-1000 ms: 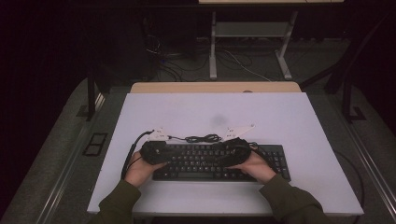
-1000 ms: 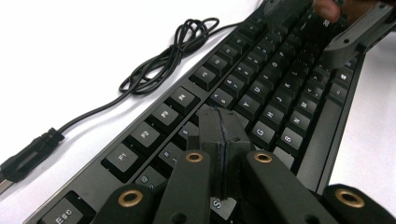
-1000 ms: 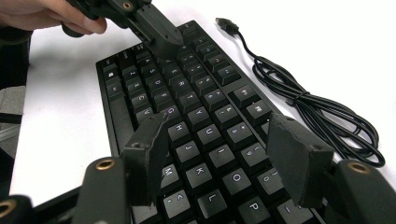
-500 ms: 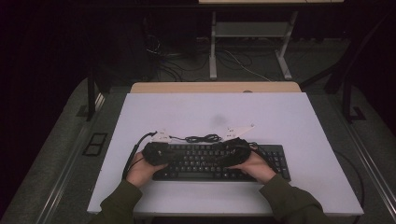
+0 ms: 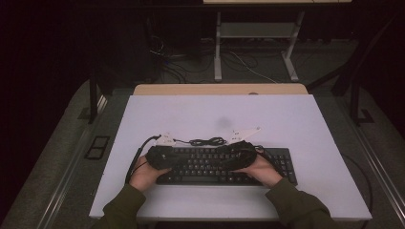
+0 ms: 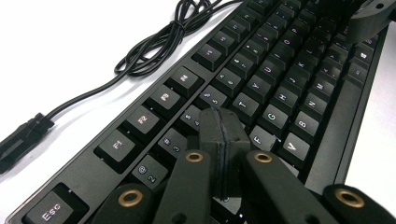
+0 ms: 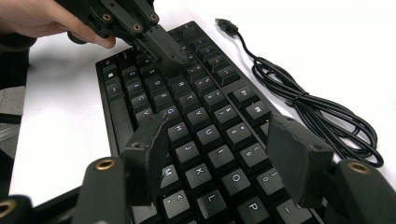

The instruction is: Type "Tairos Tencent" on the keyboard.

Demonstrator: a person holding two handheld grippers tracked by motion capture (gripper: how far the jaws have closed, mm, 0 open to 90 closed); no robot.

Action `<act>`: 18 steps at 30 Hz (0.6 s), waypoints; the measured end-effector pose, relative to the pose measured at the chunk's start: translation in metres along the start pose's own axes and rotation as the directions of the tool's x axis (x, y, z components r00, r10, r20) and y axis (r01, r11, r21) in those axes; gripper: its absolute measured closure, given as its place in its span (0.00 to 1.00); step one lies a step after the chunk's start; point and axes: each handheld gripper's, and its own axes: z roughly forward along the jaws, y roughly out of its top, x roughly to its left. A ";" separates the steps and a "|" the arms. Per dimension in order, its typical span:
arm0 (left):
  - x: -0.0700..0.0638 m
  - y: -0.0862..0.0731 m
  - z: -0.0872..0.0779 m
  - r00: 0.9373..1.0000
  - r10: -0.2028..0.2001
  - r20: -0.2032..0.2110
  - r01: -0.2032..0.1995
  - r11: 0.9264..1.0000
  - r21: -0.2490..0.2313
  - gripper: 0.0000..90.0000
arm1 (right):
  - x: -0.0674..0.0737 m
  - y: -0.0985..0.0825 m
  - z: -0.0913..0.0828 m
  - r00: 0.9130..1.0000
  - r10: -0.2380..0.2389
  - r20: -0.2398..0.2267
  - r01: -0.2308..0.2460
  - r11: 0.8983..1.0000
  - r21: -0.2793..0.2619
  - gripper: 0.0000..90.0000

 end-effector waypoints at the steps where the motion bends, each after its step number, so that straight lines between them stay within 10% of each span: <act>1: 0.000 0.000 0.000 1.000 0.000 0.001 0.000 1.000 0.000 0.99 | 0.000 0.000 0.000 1.000 0.000 0.000 0.000 1.000 0.000 0.43; 18: -0.002 0.002 -0.005 1.000 -0.004 0.003 0.004 1.000 -0.029 0.99 | 0.000 0.000 0.000 1.000 -0.002 0.001 0.002 1.000 -0.004 0.43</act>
